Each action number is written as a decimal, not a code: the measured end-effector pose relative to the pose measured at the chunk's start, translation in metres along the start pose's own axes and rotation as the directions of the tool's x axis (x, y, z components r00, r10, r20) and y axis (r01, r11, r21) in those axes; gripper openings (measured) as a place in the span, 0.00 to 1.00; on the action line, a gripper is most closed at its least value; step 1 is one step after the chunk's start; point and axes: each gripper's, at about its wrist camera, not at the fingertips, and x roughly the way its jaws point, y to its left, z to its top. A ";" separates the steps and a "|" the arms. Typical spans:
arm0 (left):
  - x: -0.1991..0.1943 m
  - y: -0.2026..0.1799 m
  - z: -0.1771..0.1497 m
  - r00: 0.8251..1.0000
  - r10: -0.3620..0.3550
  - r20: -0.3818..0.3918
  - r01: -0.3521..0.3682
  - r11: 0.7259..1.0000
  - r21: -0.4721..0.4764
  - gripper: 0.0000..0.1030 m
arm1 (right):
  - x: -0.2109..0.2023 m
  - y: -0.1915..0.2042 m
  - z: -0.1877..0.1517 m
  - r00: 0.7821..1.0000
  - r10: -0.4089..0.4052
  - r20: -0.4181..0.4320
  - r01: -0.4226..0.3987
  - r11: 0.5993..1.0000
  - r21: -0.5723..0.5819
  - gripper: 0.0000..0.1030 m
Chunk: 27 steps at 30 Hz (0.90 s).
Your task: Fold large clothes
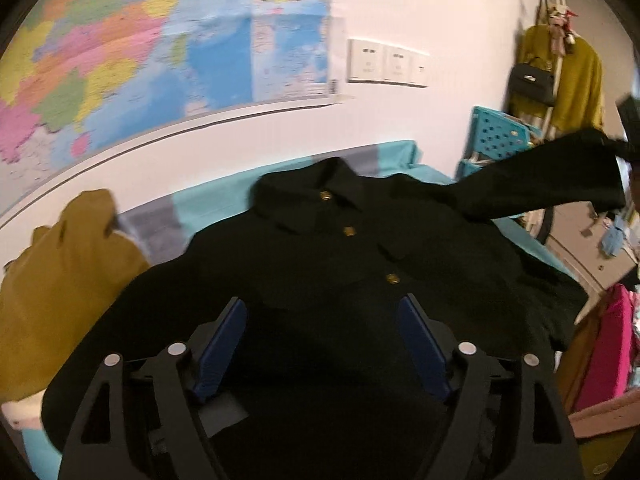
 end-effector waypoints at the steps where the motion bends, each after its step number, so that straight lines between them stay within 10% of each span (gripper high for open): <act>1: 0.001 0.000 0.000 1.000 -0.010 -0.002 0.010 1.000 0.006 0.76 | 0.007 0.016 0.008 1.000 0.022 -0.022 -0.023 0.999 -0.041 0.13; 11: 0.005 0.013 0.000 0.994 -0.107 0.015 0.108 0.993 -0.045 0.76 | 0.163 0.182 0.012 0.907 0.281 -0.315 -0.358 0.907 -0.222 0.16; 14: 0.004 0.017 -0.007 0.992 -0.126 0.011 0.126 0.990 -0.062 0.77 | 0.211 0.200 -0.002 0.860 0.316 -0.400 -0.412 0.893 -0.179 0.52; 16: 0.005 0.019 -0.011 0.991 -0.133 0.001 0.133 0.988 -0.072 0.78 | 0.229 0.199 -0.006 0.842 0.339 -0.420 -0.429 0.893 -0.139 0.54; 24: 0.033 -0.013 -0.009 0.966 -0.247 -0.074 0.245 0.969 -0.038 0.80 | 0.192 0.079 0.013 0.955 0.242 -0.171 -0.235 0.970 0.061 0.61; 27: 0.055 -0.038 -0.002 0.954 -0.277 -0.115 0.279 0.960 0.001 0.80 | 0.191 0.052 -0.017 0.923 0.307 -0.232 -0.276 0.948 0.157 0.63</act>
